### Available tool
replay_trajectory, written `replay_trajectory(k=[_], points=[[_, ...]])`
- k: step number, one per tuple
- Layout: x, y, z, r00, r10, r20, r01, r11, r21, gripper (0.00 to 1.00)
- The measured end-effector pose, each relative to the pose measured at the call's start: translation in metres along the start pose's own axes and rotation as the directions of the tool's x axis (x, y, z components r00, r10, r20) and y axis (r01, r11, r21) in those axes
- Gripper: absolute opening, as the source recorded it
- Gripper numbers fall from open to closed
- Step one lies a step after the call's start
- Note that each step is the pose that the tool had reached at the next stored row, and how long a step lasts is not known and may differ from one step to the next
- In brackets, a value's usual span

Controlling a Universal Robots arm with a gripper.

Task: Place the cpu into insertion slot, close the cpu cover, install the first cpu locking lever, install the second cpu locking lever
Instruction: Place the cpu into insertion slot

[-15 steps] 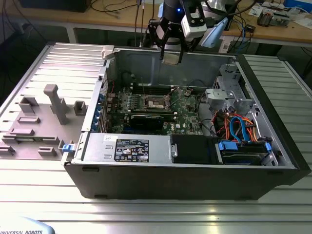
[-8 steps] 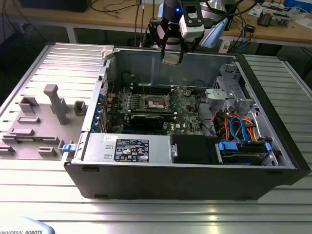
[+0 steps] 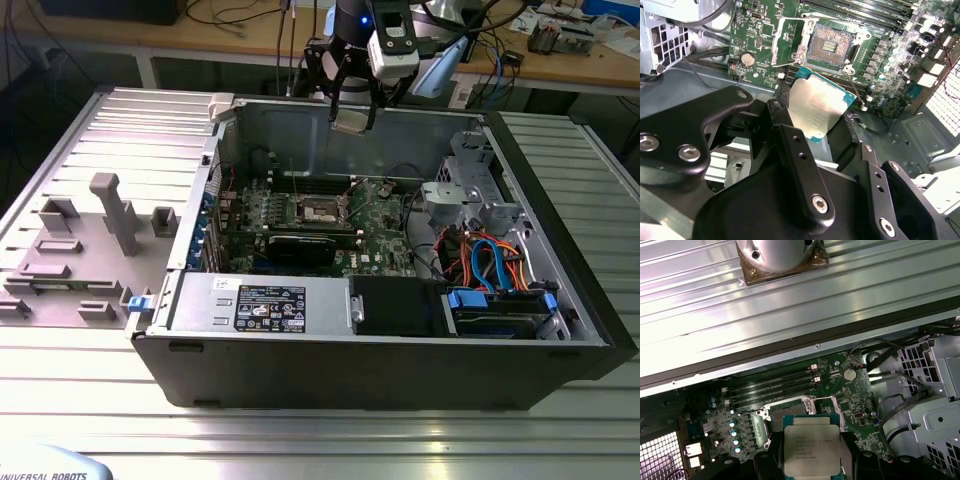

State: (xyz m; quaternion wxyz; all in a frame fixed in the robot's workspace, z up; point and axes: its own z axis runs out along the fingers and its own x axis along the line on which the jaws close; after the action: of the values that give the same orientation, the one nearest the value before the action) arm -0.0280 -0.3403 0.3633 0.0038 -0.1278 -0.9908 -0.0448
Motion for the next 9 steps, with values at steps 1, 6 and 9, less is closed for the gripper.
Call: replay_trajectory(k=[1, 6, 9], points=[[0.0000, 0.0000, 0.0000, 1.0000, 0.000, 0.0000, 0.000, 1.0000, -0.0001, 0.54], [0.0000, 0.0000, 0.0000, 0.9999, 0.012, 0.0011, -0.012, 0.9999, -0.0003, 0.54], [0.0000, -0.0001, 0.0000, 0.9986, 0.052, 0.0050, -0.052, 0.9986, 0.0003, 0.54]])
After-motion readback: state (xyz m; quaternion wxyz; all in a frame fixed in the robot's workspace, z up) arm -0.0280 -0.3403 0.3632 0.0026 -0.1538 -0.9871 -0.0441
